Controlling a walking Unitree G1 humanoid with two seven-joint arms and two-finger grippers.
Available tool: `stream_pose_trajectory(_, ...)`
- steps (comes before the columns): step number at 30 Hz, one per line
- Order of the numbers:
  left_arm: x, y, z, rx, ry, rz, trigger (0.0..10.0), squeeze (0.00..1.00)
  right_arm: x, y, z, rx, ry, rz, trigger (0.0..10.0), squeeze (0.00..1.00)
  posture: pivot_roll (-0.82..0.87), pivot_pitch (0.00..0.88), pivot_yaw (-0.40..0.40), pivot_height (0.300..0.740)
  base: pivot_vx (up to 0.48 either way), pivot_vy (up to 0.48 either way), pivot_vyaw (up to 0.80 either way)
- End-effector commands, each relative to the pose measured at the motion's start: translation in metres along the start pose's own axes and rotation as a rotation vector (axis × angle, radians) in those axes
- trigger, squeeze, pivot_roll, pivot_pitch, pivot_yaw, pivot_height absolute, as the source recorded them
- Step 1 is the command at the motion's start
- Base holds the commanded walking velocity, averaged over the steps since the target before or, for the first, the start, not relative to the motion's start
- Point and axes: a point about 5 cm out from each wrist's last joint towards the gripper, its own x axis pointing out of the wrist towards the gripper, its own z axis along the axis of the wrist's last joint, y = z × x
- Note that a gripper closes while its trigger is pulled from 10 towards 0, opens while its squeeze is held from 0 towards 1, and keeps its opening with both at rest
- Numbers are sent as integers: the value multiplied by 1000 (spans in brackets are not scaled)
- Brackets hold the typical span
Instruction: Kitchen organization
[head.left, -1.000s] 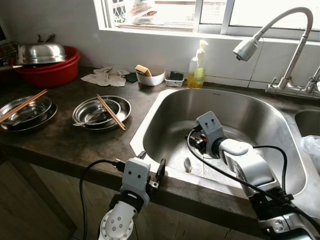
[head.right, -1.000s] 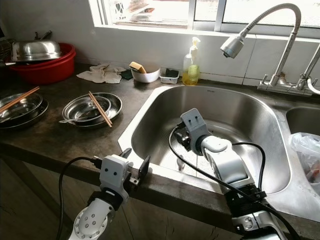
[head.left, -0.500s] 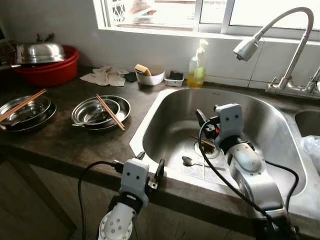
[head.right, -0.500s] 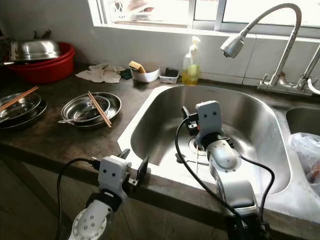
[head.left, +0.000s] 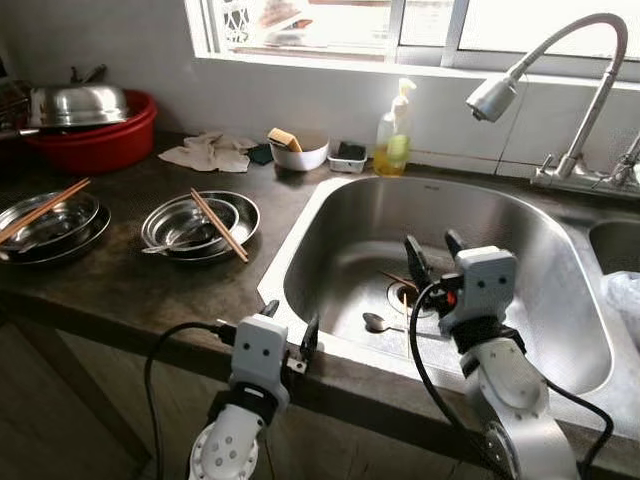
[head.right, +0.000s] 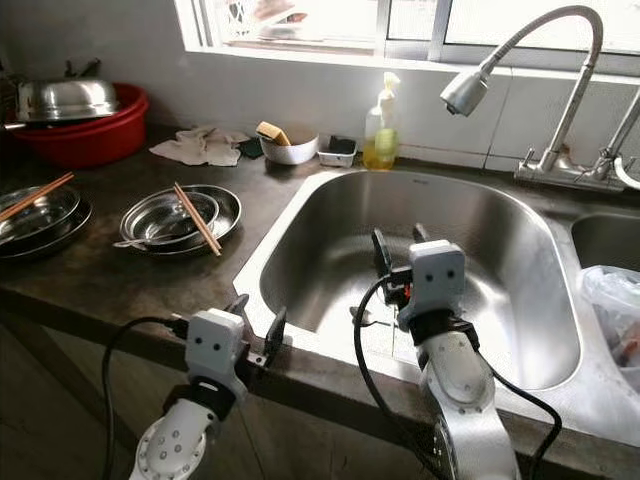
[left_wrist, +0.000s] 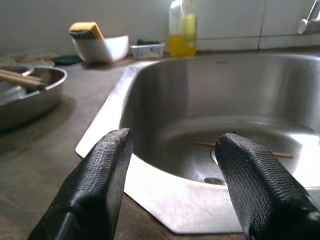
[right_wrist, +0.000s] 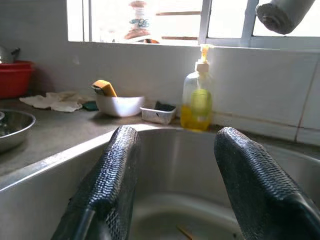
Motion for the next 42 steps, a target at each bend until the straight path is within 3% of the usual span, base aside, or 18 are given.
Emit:
stream_pose_trajectory(1,0,2,5,8,-24,18,10000,0,0,2,11,9,-48,-1,10000,0,90,0,-28,740,0,0,0)
stream_pose_trajectory(9,4,4,3,12,-19,14,10000,0,3,4,11,30,-48,-11,10000,0,86,1,-22,740,-30,0,0)
stream_pose_trajectory(28,1,3,1,25,-2,6,10000,0,4,9,7,63,-19,-18,10000,0,91,16,-13,740,-296,0,0)
stream_pose_trajectory(42,-1,4,-1,28,6,6,10000,0,-4,9,-2,56,35,16,10000,0,93,16,-12,740,-317,0,0)
